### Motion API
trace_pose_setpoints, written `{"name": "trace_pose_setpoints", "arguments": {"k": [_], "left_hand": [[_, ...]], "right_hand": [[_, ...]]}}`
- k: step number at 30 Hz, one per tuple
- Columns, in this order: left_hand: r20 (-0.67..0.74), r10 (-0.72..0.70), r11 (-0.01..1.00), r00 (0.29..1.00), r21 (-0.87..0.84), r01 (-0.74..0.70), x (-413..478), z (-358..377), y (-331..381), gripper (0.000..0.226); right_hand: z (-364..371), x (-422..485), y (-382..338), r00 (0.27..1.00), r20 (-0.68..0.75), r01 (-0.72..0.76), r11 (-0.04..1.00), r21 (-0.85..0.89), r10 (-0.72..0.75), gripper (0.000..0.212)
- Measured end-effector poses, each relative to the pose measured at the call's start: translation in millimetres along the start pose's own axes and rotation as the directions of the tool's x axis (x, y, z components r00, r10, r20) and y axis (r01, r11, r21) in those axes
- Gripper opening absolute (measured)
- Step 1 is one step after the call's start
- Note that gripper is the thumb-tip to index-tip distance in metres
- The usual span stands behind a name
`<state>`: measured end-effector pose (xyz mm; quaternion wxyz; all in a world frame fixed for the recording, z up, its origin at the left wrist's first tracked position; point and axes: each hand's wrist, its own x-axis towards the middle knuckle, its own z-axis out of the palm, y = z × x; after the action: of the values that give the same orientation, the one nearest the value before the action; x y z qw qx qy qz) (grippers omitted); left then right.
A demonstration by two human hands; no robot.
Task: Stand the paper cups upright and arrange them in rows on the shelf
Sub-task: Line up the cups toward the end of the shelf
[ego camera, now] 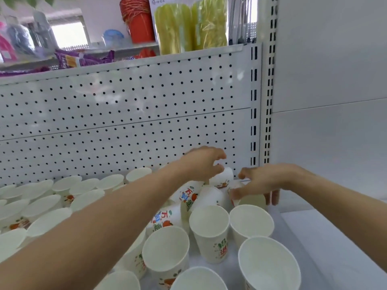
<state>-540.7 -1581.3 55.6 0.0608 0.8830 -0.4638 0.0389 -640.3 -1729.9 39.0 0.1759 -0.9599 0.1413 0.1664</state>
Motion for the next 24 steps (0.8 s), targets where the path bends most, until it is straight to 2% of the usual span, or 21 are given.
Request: {"name": "trace_pose_setpoints", "arguments": {"k": [2, 4, 8, 11, 13, 16, 19, 21, 24], "left_hand": [[0.080, -0.060, 0.969, 0.995, 0.245, 0.038, 25.1, 13.7, -1.4, 0.050], [0.123, -0.099, 0.903, 0.987, 0.429, 0.037, 37.6, 21.8, -0.6, 0.053], [0.136, -0.068, 0.856, 0.988, 0.516, -0.012, 44.2, 34.3, -2.7, 0.057], [0.116, -0.021, 0.864, 0.993, 0.502, -0.040, 45.8, 40.7, -4.0, 0.068], [0.073, -0.010, 0.906, 0.997, 0.422, -0.022, 45.5, 36.8, -1.6, 0.071], [0.026, -0.034, 0.983, 0.999, 0.179, 0.029, 44.4, 21.4, 1.4, 0.068], [-0.022, -0.057, 0.998, 0.998, -0.008, 0.057, 42.9, 10.4, -0.8, 0.066], [-0.020, -0.044, 0.999, 0.999, 0.003, 0.044, 42.7, 9.2, -2.0, 0.069], [0.066, -0.002, 0.983, 0.998, 0.182, -0.010, 44.8, 12.8, 1.3, 0.083]], "right_hand": [[-1.4, 3.2, 2.1, 0.998, 0.062, -0.037, 0.996, 0.085, 0.032, 0.083], [-1.8, 4.1, 7.5, 0.997, 0.072, -0.052, 0.989, 0.135, 0.042, 0.082], [8.2, 9.1, 19.7, 0.999, -0.016, -0.038, 0.986, 0.162, 0.041, 0.057], [12.2, 14.0, 29.5, 0.991, -0.130, -0.014, 0.986, 0.168, 0.036, 0.052], [7.6, 13.5, 35.5, 0.977, -0.210, 0.022, 0.976, 0.217, 0.025, 0.048], [-4.1, 13.4, 39.7, 0.939, -0.345, 0.115, 0.945, 0.306, -0.002, 0.039], [-15.2, 13.1, 37.0, 0.902, -0.431, 0.157, 0.943, 0.295, -0.016, 0.039], [-19.3, 11.8, 33.7, 0.901, -0.429, 0.159, 0.968, 0.195, -0.062, 0.048], [-19.2, 11.4, 28.6, 0.935, -0.340, 0.111, 0.994, 0.021, -0.098, 0.071]]}}
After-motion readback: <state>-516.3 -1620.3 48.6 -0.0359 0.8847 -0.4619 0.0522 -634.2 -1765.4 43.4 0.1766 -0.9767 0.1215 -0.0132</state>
